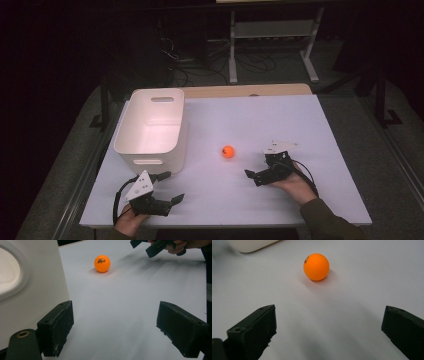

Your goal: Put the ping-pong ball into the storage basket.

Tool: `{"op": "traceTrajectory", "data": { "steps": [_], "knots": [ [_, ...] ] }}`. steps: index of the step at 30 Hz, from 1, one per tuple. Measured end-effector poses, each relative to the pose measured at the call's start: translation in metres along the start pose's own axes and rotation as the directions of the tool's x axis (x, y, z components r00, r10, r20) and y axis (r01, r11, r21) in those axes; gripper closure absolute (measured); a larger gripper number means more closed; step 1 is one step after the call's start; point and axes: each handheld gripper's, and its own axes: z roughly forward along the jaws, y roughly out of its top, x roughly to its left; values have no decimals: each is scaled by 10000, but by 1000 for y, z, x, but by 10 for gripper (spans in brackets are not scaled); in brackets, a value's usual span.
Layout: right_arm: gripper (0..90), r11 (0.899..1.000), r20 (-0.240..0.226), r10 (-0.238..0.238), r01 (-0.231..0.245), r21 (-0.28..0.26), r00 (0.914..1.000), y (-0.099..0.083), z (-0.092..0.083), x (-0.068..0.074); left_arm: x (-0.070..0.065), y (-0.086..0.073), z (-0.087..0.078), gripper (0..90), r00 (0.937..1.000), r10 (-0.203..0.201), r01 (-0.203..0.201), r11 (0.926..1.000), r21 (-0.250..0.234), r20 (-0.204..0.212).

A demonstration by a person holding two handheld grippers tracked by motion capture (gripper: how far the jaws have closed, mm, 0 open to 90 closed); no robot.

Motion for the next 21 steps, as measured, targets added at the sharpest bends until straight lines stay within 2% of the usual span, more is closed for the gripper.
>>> {"op": "traceTrajectory", "data": {
  "steps": [21],
  "knots": [
    [0, 9999, -182, -94, 93, -75, 9998, 7, 14, 3, 0, 0, 0, 141, 10000, 16, -16, 10000, -15, 2]
  ]
}}
